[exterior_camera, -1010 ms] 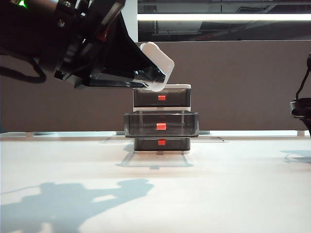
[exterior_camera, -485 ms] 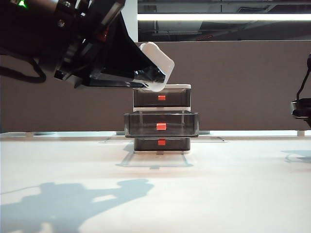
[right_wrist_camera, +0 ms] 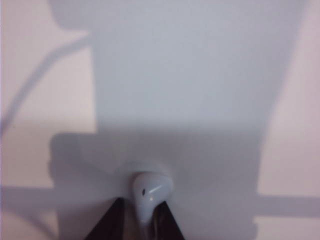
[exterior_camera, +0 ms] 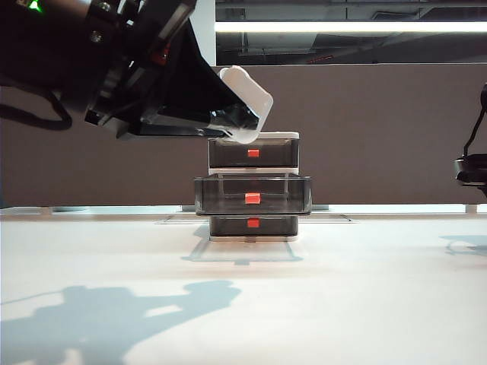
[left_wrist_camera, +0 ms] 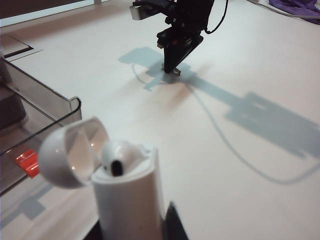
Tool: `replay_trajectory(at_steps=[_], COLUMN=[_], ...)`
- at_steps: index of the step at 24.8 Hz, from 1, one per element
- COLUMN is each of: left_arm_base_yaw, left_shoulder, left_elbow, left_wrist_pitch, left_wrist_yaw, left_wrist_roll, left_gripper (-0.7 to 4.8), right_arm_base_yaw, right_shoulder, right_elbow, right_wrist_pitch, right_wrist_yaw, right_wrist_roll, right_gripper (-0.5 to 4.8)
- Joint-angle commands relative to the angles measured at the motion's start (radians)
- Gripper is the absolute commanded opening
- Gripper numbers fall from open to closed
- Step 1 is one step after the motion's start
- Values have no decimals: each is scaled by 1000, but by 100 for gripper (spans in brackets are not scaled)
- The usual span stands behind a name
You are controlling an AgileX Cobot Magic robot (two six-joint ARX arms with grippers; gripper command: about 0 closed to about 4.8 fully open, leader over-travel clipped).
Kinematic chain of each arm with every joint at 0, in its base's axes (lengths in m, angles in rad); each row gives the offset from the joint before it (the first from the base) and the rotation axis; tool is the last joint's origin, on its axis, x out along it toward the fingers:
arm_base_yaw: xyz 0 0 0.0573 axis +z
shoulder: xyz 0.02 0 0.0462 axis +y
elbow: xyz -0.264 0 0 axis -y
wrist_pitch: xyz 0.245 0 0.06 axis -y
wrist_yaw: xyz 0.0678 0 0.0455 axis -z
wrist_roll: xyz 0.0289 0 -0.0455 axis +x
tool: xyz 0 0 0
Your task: Pick up the earphone case on the table, open the lid, insert the wireless earphone on the table into it, close the lid, put the earphone case into the second layer of the drawer, and finally close the drawer.
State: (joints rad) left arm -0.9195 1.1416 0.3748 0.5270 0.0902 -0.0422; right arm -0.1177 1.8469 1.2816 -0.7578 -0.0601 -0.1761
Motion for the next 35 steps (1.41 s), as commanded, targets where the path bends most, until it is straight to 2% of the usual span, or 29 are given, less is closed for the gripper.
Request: replay_trajectory(at_steps=[1,8,15,35], left_arm_base_yaw=[0,0,0,0], left_shoulder=[-3,-3,-3,-3], left_elbow=[4,4,4,4], left_wrist_pitch=[13,13,13,12], left_wrist_yaw=[5,5,5,5], left_wrist_roll=[0,0,0,0], left_gripper=[48,48,48,49], right_arm_base_yaw=[0,0,0,5], right_shoulder=[1,1,1,-40], right_elbow=[2,2,2,1], right_wrist_pitch=[3,4,3,-5], right_wrist_yaw=[-2,-1,-2,-26], right_wrist_roll=[-1,-1,-1,-4], right_gripper=[88,88,51,8])
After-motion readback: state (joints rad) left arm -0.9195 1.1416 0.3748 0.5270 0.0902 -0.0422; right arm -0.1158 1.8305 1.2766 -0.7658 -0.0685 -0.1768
